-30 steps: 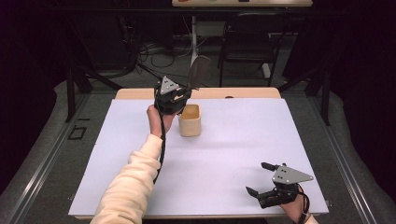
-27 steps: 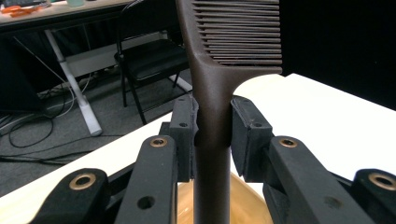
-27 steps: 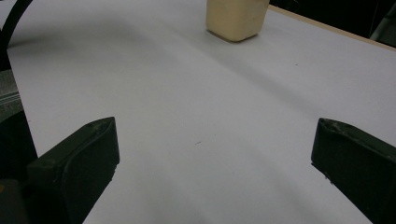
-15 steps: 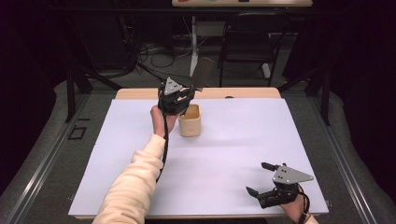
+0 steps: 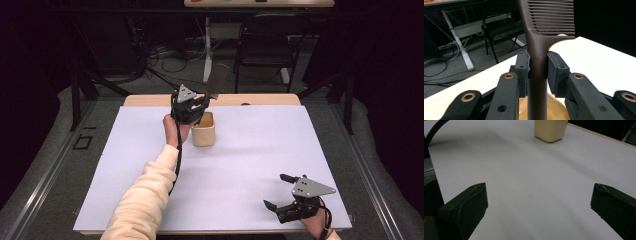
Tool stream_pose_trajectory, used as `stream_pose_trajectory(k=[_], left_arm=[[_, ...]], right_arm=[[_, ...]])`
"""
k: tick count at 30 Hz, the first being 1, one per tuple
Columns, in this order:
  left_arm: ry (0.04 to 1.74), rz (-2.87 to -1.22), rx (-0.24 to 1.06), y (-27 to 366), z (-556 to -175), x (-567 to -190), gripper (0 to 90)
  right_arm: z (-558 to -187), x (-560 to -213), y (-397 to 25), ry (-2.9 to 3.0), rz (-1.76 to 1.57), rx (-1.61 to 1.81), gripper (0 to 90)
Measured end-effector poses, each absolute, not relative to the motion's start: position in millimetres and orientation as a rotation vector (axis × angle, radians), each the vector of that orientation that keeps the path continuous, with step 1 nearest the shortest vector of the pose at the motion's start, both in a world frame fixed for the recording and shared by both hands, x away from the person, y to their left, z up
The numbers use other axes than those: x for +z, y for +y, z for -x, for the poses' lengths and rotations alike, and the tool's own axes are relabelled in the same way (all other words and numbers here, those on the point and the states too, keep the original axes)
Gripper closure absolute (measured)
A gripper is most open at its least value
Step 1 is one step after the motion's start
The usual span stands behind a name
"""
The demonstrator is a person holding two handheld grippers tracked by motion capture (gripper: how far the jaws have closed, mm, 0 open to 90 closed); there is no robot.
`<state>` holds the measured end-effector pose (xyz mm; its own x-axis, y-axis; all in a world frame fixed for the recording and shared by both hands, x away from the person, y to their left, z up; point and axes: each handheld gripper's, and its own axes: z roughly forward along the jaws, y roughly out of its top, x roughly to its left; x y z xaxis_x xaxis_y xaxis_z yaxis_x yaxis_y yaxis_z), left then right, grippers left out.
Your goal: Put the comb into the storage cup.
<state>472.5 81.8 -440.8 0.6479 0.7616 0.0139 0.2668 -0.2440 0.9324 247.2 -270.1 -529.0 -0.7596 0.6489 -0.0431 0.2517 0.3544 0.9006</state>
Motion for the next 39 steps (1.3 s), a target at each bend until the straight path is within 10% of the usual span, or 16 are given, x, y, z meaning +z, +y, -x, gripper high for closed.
stream_pose_trajectory(k=[39], left_arm=[[0.838,-1.872,0.534,84.2,-477.7,-459.4,72.1]], right_arm=[[-246.9,-528.9,-270.0,2.229,-0.788,1.377,0.5]])
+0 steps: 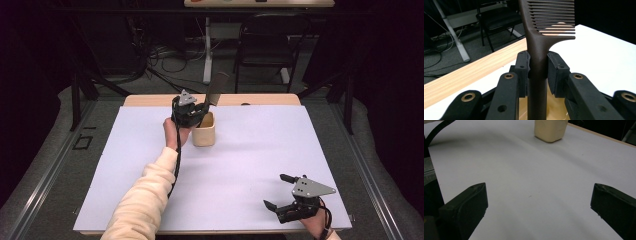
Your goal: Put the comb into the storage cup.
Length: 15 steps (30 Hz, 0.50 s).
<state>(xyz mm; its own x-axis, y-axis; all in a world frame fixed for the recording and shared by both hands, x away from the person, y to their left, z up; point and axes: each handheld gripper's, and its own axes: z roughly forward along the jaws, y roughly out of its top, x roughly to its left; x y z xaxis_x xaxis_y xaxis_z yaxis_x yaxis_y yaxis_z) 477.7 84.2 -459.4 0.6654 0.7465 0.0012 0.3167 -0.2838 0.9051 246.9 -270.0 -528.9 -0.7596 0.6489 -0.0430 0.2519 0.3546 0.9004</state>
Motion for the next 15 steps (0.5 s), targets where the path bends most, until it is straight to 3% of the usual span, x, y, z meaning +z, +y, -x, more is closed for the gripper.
stream_pose_trajectory(k=[15], left_arm=[[0.827,-1.943,0.506,80.6,-481.1,-464.7,72.0]], right_arm=[[-247.3,-529.4,-270.4,2.232,-0.792,1.378,0.5]])
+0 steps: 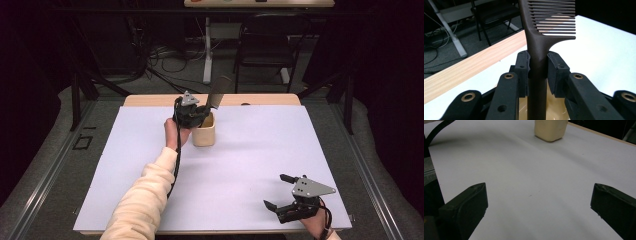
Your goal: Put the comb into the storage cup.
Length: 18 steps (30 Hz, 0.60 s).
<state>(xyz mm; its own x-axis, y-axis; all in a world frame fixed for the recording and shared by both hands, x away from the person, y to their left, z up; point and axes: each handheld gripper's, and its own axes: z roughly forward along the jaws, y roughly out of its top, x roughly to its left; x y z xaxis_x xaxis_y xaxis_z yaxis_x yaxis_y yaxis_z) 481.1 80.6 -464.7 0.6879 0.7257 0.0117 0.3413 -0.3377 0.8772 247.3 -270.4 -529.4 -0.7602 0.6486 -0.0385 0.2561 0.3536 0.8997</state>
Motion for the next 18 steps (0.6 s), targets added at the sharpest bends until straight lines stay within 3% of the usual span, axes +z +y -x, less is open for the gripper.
stream_pose_trajectory(k=[18], left_arm=[[0.847,-2.001,0.458,80.9,-484.8,-468.9,71.9]], right_arm=[[-247.7,-529.5,-270.6,2.237,-0.797,1.381,0.5]])
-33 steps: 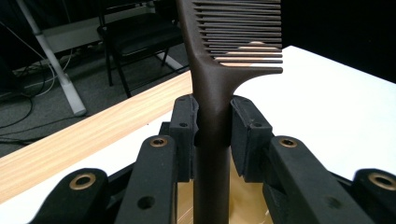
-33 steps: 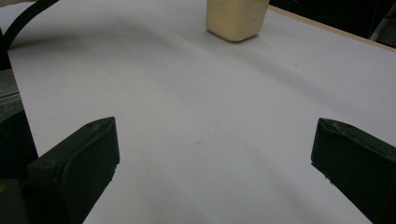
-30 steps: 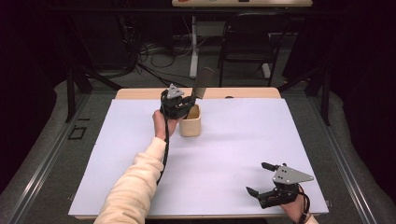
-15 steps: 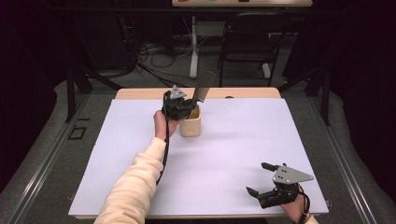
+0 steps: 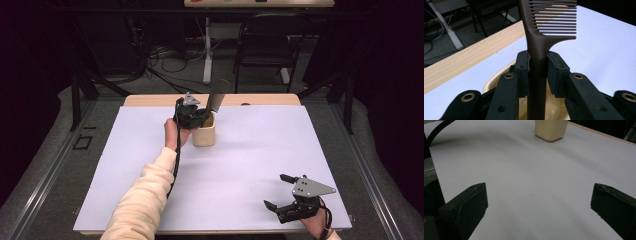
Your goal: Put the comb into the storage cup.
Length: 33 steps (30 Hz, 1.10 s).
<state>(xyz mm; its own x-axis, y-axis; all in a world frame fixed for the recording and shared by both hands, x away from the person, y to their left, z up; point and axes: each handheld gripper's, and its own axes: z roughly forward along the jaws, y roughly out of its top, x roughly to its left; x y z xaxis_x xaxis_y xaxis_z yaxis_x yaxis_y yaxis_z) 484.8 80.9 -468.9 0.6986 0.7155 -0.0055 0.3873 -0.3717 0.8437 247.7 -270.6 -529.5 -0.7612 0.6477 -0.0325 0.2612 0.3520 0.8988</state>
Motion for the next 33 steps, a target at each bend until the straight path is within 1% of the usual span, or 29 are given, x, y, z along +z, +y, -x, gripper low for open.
stream_pose_trajectory(k=[14,33], left_arm=[[0.854,-2.018,0.441,81.6,-485.7,-472.0,71.8],[0.884,-2.091,0.392,81.1,-488.0,-474.7,71.6]], right_arm=[[-247.5,-529.6,-270.3,2.236,-0.8,1.379,0.5],[-247.7,-529.4,-270.4,2.235,-0.797,1.375,0.5]])
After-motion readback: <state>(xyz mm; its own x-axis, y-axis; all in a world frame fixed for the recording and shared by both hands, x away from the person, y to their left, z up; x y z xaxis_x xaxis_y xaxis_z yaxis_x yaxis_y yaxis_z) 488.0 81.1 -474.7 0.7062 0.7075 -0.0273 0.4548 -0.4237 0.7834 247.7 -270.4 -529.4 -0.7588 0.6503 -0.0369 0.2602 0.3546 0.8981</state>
